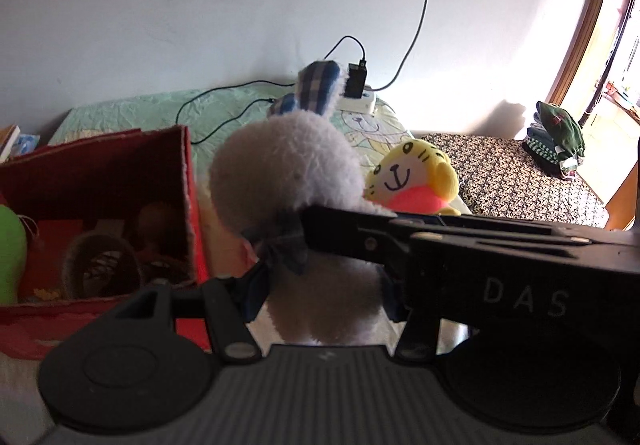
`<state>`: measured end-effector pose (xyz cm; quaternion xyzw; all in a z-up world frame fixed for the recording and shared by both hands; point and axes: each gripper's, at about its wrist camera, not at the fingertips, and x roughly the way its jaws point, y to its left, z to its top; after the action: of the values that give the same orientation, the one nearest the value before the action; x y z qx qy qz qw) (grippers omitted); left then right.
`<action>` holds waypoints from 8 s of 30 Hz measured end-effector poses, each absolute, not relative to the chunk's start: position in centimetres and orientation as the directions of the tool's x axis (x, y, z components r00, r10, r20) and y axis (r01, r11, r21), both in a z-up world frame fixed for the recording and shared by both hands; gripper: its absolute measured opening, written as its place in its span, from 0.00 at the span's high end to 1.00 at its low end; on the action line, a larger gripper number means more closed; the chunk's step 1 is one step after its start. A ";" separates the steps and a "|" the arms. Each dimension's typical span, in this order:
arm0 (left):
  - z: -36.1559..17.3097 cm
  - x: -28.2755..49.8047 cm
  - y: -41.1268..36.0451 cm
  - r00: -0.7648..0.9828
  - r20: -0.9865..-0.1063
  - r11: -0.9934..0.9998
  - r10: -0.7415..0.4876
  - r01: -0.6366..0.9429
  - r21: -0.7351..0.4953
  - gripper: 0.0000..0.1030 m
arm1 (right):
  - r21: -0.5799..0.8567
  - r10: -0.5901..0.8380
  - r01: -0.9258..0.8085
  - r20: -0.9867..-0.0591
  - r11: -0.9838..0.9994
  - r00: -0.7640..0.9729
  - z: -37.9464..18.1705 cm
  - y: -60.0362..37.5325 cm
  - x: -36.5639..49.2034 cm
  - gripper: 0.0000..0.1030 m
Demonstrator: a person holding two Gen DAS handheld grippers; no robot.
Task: Organize objects
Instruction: 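Carry the white bunny into the red box beside the green plush, then open the right tool and withdraw it from the box, then move the right tool toward the yellow tiger plush, then grasp the yellow tiger plush with the right tool and lift it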
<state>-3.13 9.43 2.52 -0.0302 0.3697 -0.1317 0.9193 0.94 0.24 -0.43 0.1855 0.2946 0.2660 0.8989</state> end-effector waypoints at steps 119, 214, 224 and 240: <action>-0.3 -1.3 29.7 0.671 -0.725 0.981 0.153 -0.016 0.192 0.15 | 0.475 0.459 -0.199 -0.529 0.857 0.714 -5.3 19.3 3.9 0.74; -2.0 8.8 -5.4 0.583 -0.753 0.924 -0.306 0.371 -0.089 0.13 | 0.692 0.347 0.130 -0.504 0.710 0.791 -8.1 -20.1 5.4 0.60; -5.6 12.4 -5.2 0.459 -0.810 0.912 -0.365 0.354 -0.210 0.23 | 0.734 0.464 0.119 -0.536 0.669 0.705 -11.4 -19.3 9.8 0.43; -5.3 11.2 -7.1 0.424 -0.802 0.873 -0.421 0.429 -0.231 0.32 | 0.711 0.446 0.134 -0.564 0.690 0.695 -11.0 -19.1 8.4 0.60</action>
<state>11.16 -7.05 -5.33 0.0044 0.4738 -0.2518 0.8439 8.37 -19.06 -11.01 0.3824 0.3791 0.0930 0.8375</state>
